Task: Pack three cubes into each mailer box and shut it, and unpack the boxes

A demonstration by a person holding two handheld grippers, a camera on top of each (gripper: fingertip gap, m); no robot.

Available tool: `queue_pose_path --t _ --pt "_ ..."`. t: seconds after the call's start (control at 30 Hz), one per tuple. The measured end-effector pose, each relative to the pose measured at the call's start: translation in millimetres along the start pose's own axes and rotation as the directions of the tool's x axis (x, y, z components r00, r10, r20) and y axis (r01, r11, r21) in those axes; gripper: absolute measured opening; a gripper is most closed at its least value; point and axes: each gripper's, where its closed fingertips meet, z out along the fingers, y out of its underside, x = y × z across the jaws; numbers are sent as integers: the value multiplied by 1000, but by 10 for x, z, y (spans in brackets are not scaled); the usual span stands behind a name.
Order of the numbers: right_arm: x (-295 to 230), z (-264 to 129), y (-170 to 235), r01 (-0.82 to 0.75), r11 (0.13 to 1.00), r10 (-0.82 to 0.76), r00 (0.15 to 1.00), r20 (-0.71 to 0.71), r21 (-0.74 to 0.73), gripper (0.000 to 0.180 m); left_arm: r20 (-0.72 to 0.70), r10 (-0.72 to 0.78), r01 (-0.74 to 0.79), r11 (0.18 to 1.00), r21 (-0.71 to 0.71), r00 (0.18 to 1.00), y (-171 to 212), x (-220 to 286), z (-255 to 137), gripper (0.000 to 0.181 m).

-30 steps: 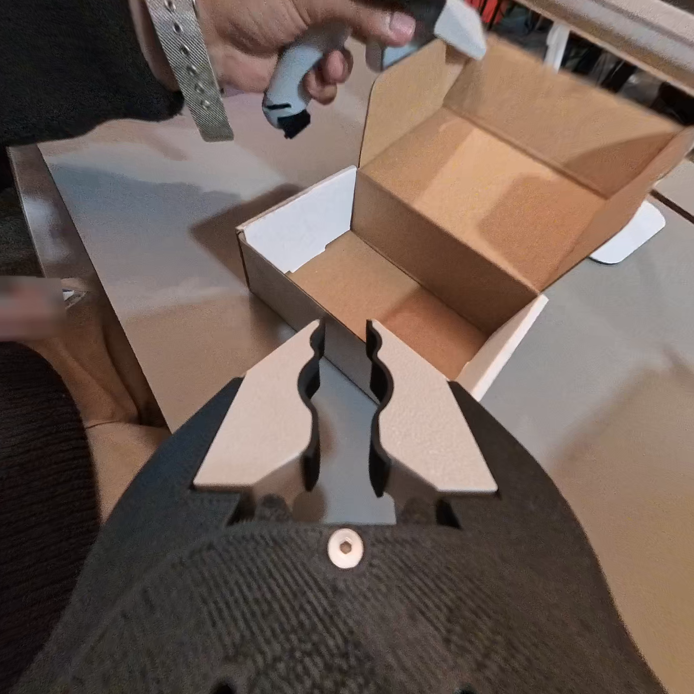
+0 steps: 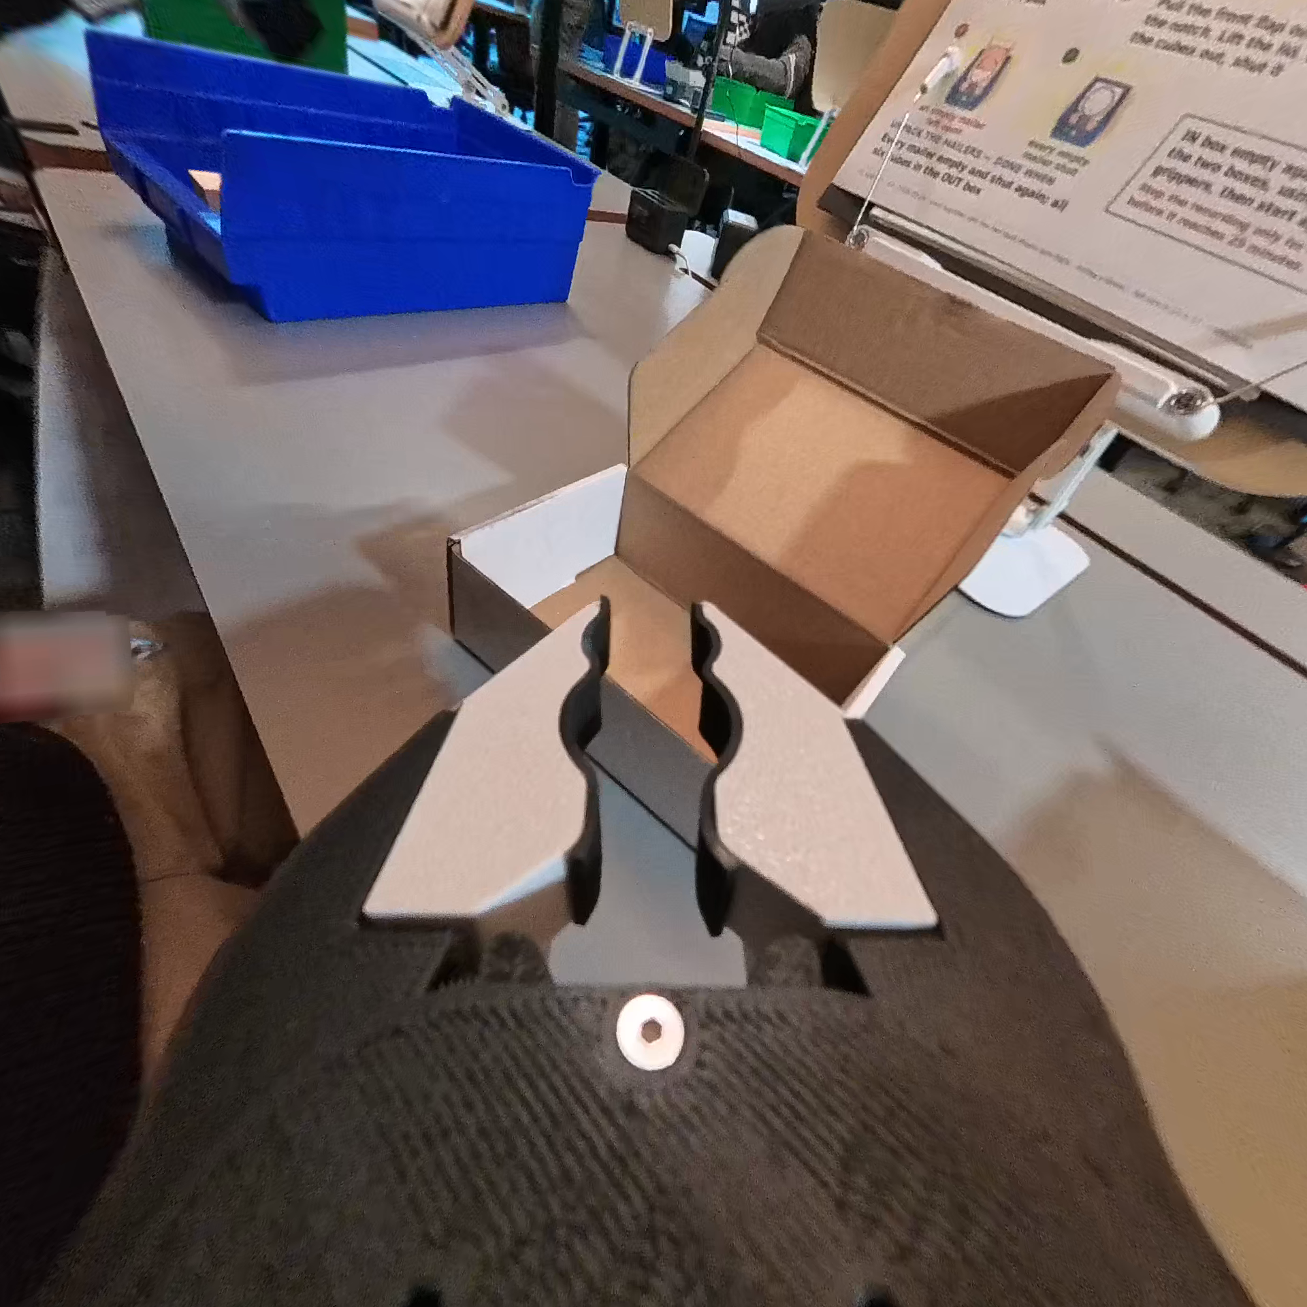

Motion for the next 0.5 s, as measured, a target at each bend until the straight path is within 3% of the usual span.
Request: queue_pose_path --t 0.1,0.2,0.3,0.37,0.4,0.5 --pt "-8 -6 11 -54 999 54 998 21 -2 22 115 70 -47 980 -193 991 318 -677 -393 56" --pt "-57 18 3 -86 996 86 995 48 -3 22 177 90 3 884 -467 980 837 -1360 -833 63" --pt "-115 55 -22 -97 995 97 993 69 -2 22 179 118 48 694 -718 977 1439 -1856 -1296 69" --pt "-158 82 -37 -91 996 91 993 81 -2 22 186 93 124 455 -882 978 1914 -2033 -1692 76" --pt "-178 97 -43 -86 996 86 993 86 -3 22 193 82 148 381 -912 978 2073 -2088 -1807 81" --pt "-226 125 -72 -67 998 67 993 95 -1 22 239 73 203 330 -922 968 2340 -2220 -1866 79"
